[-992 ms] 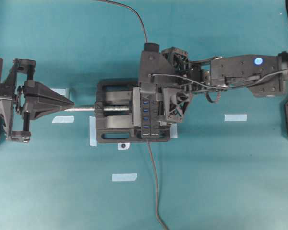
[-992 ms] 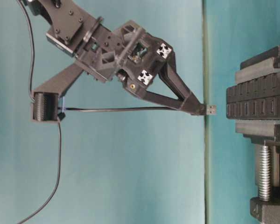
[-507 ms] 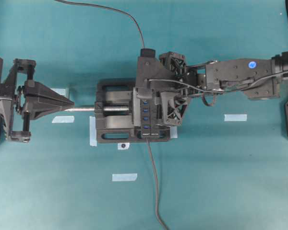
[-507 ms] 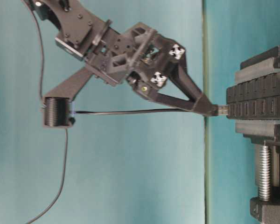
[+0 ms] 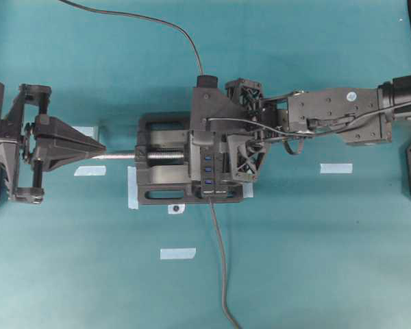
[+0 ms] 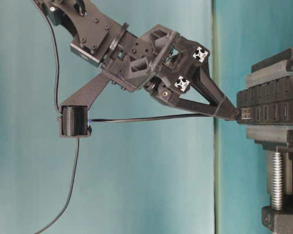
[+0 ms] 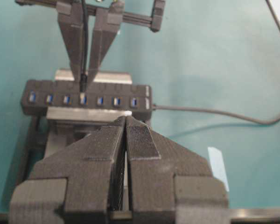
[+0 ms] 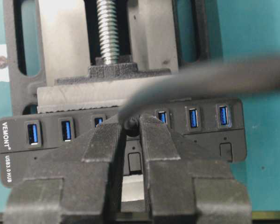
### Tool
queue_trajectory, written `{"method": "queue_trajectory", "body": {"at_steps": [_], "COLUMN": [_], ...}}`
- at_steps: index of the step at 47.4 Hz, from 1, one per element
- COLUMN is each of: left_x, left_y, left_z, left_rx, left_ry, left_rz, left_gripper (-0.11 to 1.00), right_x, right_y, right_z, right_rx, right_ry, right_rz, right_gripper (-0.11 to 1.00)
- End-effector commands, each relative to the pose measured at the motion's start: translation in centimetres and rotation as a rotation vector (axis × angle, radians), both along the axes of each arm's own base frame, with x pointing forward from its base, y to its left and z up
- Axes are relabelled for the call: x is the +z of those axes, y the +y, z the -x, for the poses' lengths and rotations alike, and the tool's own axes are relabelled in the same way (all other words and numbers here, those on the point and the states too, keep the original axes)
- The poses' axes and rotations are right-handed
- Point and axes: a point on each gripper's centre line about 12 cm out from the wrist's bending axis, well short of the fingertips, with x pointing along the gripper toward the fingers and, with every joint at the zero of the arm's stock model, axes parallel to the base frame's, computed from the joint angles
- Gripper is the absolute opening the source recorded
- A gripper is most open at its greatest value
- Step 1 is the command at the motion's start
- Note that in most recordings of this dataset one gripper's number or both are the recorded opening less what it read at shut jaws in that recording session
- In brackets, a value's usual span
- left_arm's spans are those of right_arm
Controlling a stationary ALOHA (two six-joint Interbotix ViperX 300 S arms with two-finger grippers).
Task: Insert the USB into the center port of the fixed hub
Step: 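Align the held plug with the hub's center port and push in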
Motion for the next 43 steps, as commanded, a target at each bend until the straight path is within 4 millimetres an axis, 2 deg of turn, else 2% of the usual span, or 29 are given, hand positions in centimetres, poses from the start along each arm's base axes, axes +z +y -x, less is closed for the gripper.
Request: {"method": "queue_trajectory", "body": {"at_steps": [1, 43], "left_x": [1.02, 1.02], "left_y": [-0.04, -0.04], "left_z": [-0.31, -0.31], "left_rx": [-0.001, -0.002], "left_ry": [-0.031, -0.031], "left_rz": [0.002, 0.0], "left_gripper": [0.0, 0.0], "right_x": [1.43, 0.68], "right_y": [0.1, -0.09], "right_z": [-0.65, -0.67], "right_rx": [0.005, 0.001], "right_ry": [-0.046, -0.032], "right_rz": [0.003, 0.002], "right_gripper": [0.08, 0.08]}}
